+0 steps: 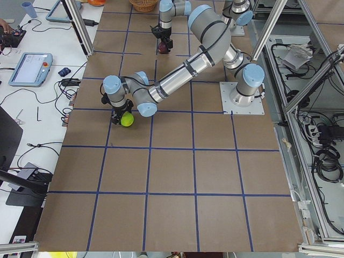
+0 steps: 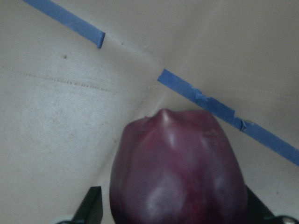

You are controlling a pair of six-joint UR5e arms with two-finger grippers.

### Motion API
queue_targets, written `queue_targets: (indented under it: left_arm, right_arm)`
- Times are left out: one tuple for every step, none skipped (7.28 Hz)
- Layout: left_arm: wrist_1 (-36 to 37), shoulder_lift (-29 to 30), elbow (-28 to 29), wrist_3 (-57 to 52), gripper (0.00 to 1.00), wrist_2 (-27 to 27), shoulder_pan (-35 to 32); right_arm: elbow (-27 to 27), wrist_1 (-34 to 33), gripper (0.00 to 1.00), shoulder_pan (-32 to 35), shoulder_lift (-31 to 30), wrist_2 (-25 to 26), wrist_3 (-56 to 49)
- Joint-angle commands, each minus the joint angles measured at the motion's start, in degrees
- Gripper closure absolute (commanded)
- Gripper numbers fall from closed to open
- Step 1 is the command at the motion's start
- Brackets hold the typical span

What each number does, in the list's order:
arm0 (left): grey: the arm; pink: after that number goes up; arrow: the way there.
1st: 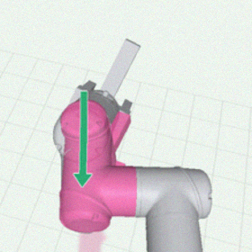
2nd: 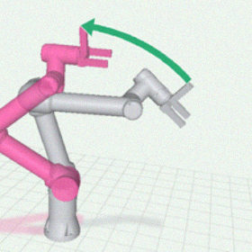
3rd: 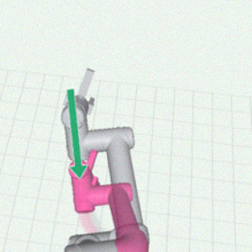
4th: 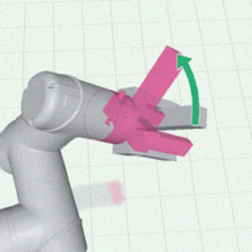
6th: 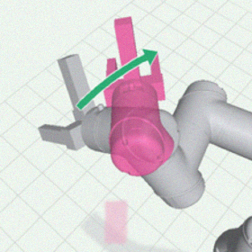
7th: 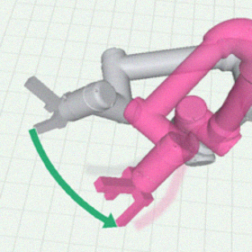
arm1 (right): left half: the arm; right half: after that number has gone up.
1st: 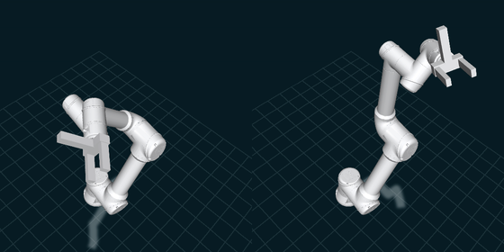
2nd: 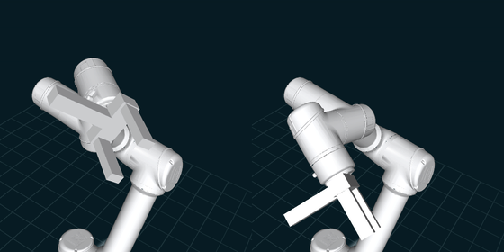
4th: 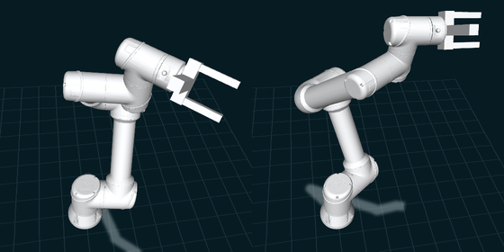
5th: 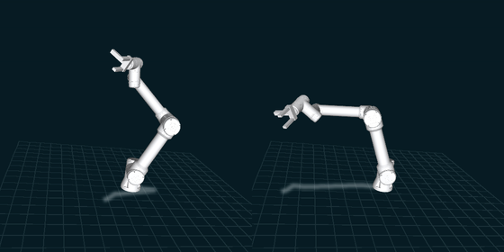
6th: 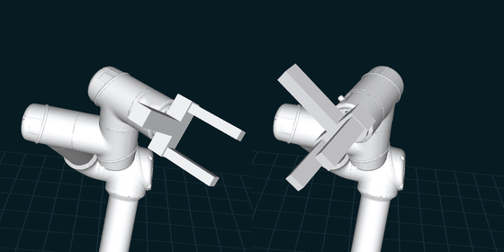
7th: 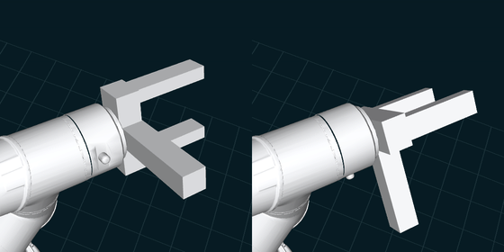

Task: Put all apples into basket
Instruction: 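Carry the dark apple to the basket with right gripper while left brings green apple center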

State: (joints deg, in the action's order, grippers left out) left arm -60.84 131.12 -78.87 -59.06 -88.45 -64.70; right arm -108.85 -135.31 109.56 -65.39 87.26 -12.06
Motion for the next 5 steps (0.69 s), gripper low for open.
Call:
queue_targets:
  left_arm:
    - [0.3,0.7,0.2,-0.3,0.00,0.0,0.0]
    - [-0.5,-0.2,0.5,-0.5,0.42,0.0,0.0]
    - [-3.4,-1.6,0.5,0.1,0.76,0.0,-0.3]
    - [-9.3,-4.0,1.2,0.7,0.91,0.1,-1.0]
    - [-13.4,-6.4,-0.2,3.6,1.00,0.2,-1.3]
  right_arm:
    - [0.6,-0.2,0.54,0.0,0.0,0.1,0.2]
    - [0.8,-0.1,0.60,-1.2,-0.7,-0.4,0.2]
    - [0.9,0.1,0.62,-3.0,-3.8,-0.1,0.4]
    - [0.7,0.7,0.63,-8.6,-7.7,-0.6,0.4]
    - [0.5,1.5,0.65,-16.9,-10.1,-0.2,0.4]
